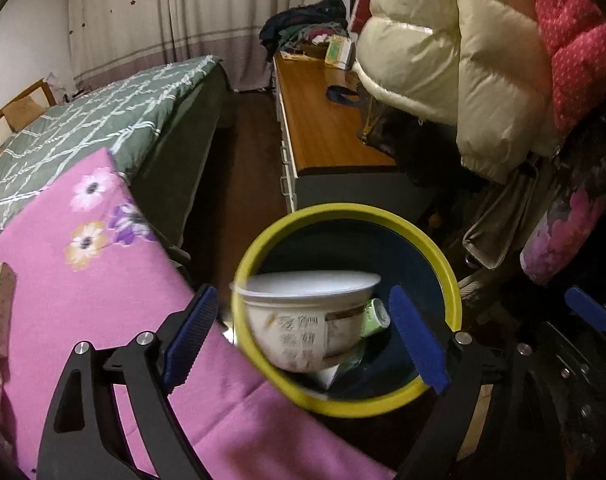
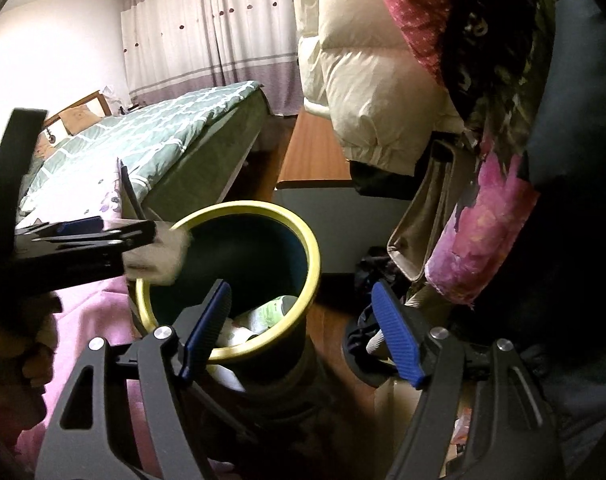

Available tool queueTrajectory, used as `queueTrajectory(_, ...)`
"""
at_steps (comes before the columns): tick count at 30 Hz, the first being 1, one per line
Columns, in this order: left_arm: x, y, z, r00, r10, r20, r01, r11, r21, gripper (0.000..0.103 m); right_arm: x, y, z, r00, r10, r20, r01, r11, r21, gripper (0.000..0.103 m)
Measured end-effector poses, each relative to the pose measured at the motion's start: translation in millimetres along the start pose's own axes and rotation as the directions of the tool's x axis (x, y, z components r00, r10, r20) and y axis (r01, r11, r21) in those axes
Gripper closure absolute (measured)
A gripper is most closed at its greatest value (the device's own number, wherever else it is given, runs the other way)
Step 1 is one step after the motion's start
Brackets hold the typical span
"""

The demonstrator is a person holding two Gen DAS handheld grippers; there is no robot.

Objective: Collect trash
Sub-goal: 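Drop the white bowl into the yellow bin with the left gripper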

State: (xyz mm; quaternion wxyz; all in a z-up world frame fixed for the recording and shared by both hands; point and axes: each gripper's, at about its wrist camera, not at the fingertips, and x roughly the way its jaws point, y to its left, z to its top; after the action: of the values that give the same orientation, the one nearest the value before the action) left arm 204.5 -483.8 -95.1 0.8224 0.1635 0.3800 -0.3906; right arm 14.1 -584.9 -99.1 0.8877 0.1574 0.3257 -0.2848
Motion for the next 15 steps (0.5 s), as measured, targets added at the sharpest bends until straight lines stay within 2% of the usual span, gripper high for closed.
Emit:
queueTrajectory(4, -40.5, 24.7, -10.9, 0.999, 0.013, 0.052, -0.011, 1.0, -0.026, 0.01, 1.2, 12.1, 0.5, 1.0, 0.02, 0.0, -0.02, 1.0, -0.022, 0.033)
queueTrajectory(9, -102.8, 76.7, -40.1, 0.989, 0.066, 0.13, -0.054, 0.994, -0.094, 0.006, 0.7, 35.4, 1.4, 0.998, 0.058, -0.006, -0.058, 0.996, -0.06, 0.033)
queueTrajectory(13, -158.4, 133.8, -75.1, 0.965, 0.175, 0.194, -0.137, 0.971, -0.196, 0.005, 0.9, 62.0, 3.4, 0.994, 0.107, -0.013, -0.108, 0.989, -0.098, 0.032)
queueTrajectory(15, -186.7, 164.8, -95.4, 0.937, 0.271, 0.219, -0.212, 0.943, -0.258, 0.005, 2.9, 85.1, 4.9, 0.99, 0.143, -0.02, -0.144, 0.981, -0.129, 0.032)
